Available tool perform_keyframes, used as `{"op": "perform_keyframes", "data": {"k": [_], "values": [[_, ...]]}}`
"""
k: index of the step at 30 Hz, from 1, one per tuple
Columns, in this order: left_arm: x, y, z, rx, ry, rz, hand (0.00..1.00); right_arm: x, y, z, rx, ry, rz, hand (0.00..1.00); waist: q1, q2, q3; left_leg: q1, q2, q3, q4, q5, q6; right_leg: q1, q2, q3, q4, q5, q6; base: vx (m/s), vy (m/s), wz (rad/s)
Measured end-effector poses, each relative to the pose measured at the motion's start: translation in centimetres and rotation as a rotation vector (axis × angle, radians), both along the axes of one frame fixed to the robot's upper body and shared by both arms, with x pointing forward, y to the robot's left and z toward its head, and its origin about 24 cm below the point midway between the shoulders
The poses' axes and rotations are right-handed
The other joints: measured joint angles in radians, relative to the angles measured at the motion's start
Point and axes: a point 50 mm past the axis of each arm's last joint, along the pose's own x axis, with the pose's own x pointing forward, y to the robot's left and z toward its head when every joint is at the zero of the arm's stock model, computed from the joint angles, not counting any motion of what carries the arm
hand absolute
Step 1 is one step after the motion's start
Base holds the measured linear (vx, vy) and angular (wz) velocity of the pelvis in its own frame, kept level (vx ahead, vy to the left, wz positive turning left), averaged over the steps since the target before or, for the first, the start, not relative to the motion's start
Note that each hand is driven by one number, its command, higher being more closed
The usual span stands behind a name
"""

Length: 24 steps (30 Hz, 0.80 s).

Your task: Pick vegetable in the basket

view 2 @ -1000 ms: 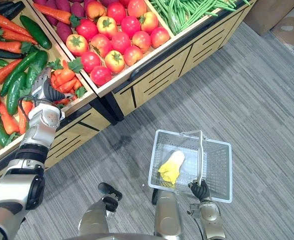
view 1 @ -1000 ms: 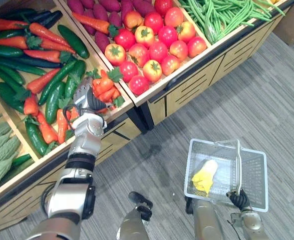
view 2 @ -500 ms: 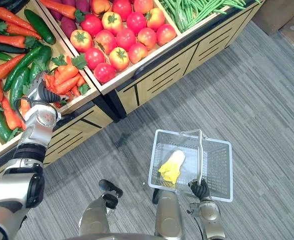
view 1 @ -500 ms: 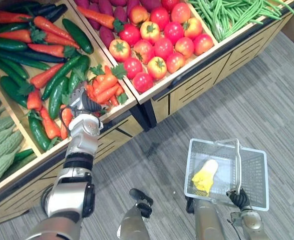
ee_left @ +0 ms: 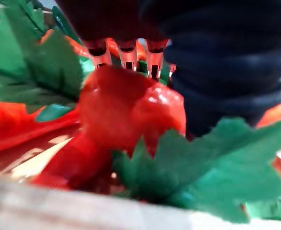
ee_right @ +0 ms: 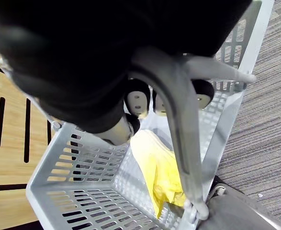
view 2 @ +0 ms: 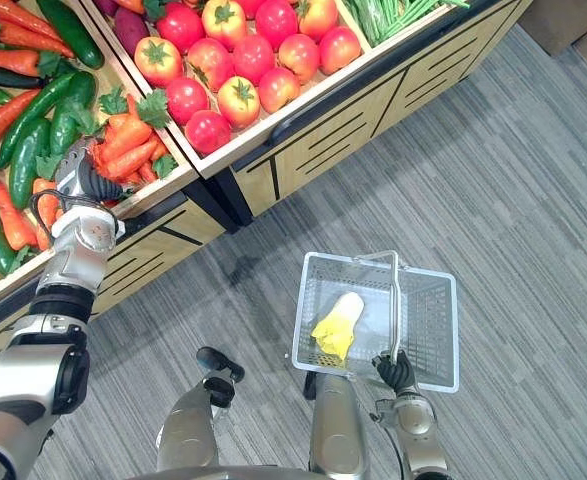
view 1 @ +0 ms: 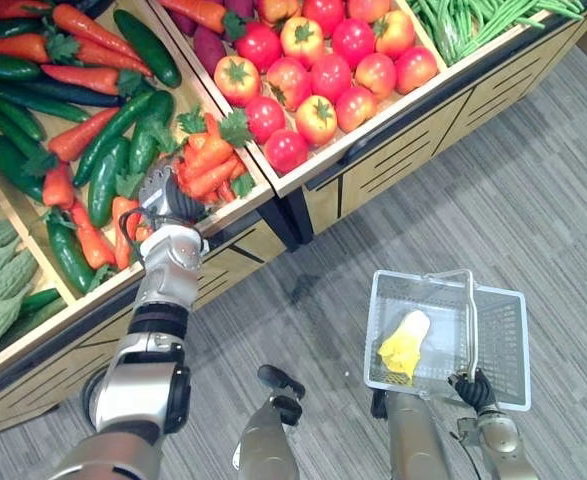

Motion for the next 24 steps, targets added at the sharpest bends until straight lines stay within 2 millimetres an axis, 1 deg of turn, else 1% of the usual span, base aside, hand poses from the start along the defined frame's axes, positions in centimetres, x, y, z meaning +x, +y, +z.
{"op": "perform_keyframes", "data": {"k": [6, 11, 14, 20, 24], "values": [[0.06, -0.26, 0.31, 0.020, -0.028, -0.001, 1.00, 0.38, 0.37, 0.35, -0.007, -0.021, 0.015, 1.00, -0.001, -0.005, 0.003, 0.005, 0.006, 0.024, 0.000, 0.000, 0.000, -0.006, 0.006, 0.009, 0.000, 0.000, 0.000, -0.01, -0.025, -0.06], [-0.10, 0.43, 0.63, 0.035, -0.032, 0.017, 1.00, 0.46, 0.51, 0.40, -0.010, -0.025, 0.019, 1.00, -0.002, -0.009, 0.005, 0.006, 0.008, 0.031, -0.002, 0.000, 0.000, -0.009, 0.008, 0.016, -0.003, 0.007, 0.004, -0.01, -0.010, -0.02], [-0.08, 0.47, 0.71, 0.037, -0.033, 0.018, 1.00, 0.50, 0.59, 0.43, -0.010, -0.027, 0.023, 1.00, -0.003, -0.010, 0.005, 0.006, 0.008, 0.031, -0.002, 0.000, 0.001, -0.008, 0.009, 0.018, -0.005, 0.015, 0.010, 0.00, 0.000, 0.00], [-0.02, 0.49, 0.03, 0.040, 0.004, 0.021, 1.00, 0.47, 0.70, 0.38, -0.009, -0.025, 0.028, 1.00, -0.003, -0.012, 0.006, 0.031, 0.008, 0.024, -0.002, 0.000, 0.001, 0.024, 0.007, 0.007, -0.005, 0.016, 0.010, 0.00, -0.005, 0.02], [0.05, 0.31, -0.04, 0.043, 0.015, 0.011, 1.00, 0.33, 0.67, 0.30, -0.010, -0.020, 0.027, 1.00, -0.004, -0.019, 0.007, 0.038, 0.008, 0.002, -0.001, 0.001, 0.001, 0.047, 0.003, -0.011, -0.004, 0.016, 0.010, -0.02, -0.016, 0.14]]}}
